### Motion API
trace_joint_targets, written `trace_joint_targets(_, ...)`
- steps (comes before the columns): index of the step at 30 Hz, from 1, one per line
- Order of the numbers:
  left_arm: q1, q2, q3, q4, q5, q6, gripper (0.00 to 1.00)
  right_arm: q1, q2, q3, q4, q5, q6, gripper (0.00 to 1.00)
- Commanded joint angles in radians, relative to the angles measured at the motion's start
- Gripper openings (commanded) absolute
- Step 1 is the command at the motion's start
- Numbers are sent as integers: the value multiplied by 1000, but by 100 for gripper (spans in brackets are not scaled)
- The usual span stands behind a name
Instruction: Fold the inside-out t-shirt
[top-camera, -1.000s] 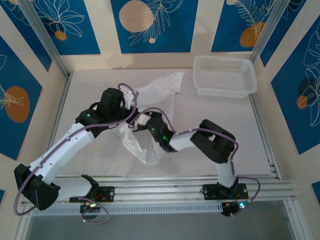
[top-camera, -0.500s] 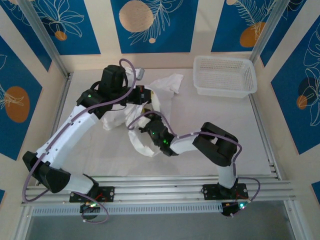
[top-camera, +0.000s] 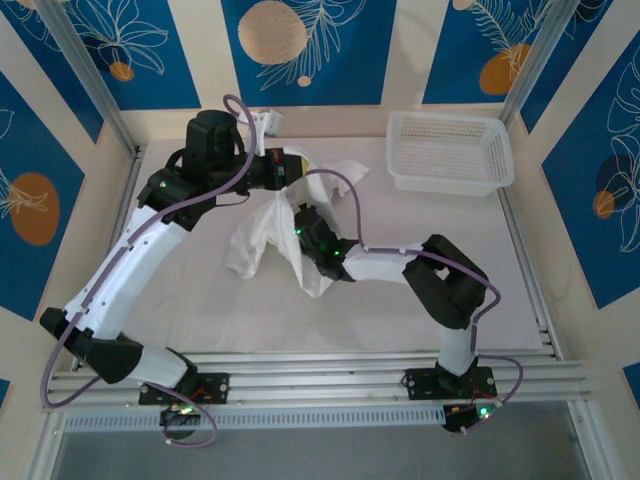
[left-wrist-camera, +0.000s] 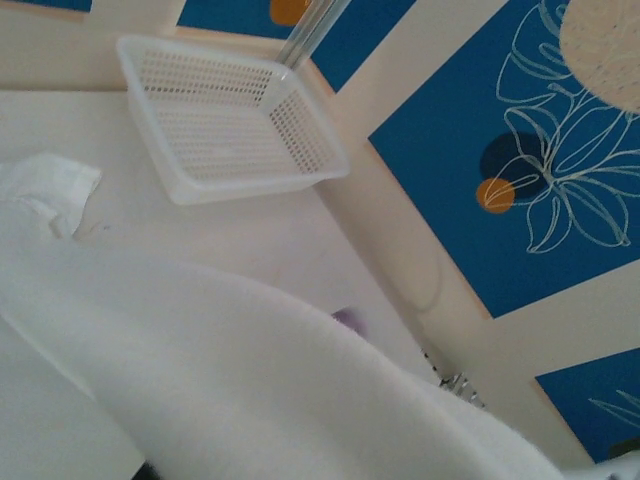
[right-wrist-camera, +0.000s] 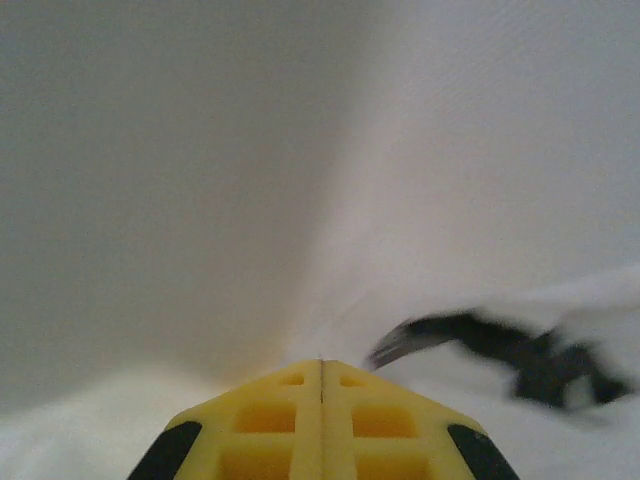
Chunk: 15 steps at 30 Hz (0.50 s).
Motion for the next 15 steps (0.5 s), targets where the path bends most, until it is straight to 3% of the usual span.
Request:
trace_joint_targets(1,-1,20,62,26,34,-18,1,-10,7,3,-176,-121,237,0)
trace_joint_targets(4,-3,35,69,49,67,-42,0,-53,-37,70,-307,-155,380,0)
trace_joint_targets(7,-9,58,78,89,126,-71,0,-117,-30,154,-395,-268,518,0)
trace_joint_targets(12,-34,93,119,164,240,-140,0,-120,142,238,-421,-409,608,0)
trace_joint_targets(15,-70,96,187,147,259,-102,0,-133,227,312,-487,-484,653,0)
